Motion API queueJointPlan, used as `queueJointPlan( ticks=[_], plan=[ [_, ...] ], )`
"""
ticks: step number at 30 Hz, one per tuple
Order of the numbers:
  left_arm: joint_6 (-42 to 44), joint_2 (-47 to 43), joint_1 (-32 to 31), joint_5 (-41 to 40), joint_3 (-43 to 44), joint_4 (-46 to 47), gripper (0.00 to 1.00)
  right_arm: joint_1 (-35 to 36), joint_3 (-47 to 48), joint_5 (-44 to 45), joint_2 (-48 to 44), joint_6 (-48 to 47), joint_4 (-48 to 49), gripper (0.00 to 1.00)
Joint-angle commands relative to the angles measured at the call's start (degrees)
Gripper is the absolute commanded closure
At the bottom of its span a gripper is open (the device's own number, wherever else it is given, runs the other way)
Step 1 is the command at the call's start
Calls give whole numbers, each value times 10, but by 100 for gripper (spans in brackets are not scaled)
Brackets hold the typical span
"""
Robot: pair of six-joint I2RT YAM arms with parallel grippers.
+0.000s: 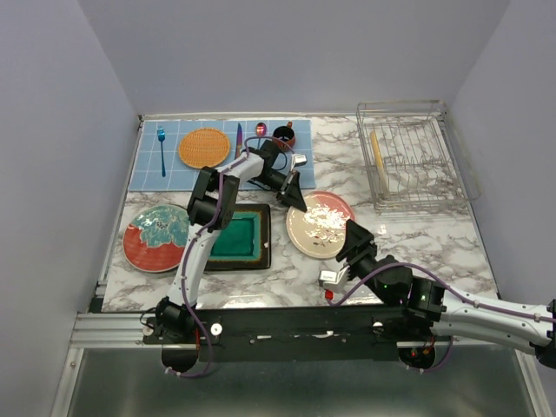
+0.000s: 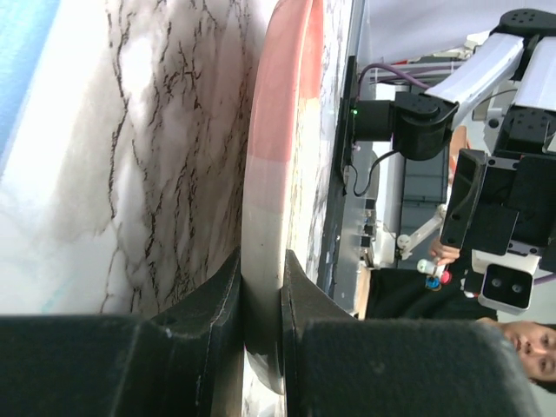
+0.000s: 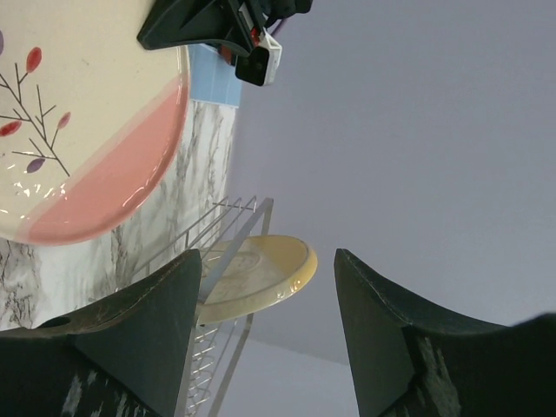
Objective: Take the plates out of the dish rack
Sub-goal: Place the plate at the center of the board.
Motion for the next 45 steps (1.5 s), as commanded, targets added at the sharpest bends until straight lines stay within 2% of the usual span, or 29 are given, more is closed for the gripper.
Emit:
queueJointPlan(
  ticks=[1,15,21,34,45],
  plan=[
    [-13,-39,-5,-13,-12,50,100,0,11,8,-10,-14,13,29],
    [97,-58,-16,-44,-30,-53,100,0,-15,-3,-20,-29,29,29],
    [96,-56,-20,-45,-52,-43,100,0,-16,-4,-19,-35,32,29],
    [92,-48,-21,-65,-45,-38,100,0,-24,-4,-26,-28,21,29],
    [73,-28,-21,-78,-15,-31,91,-1,-20,-4,-28,-25,12,29]
  ],
)
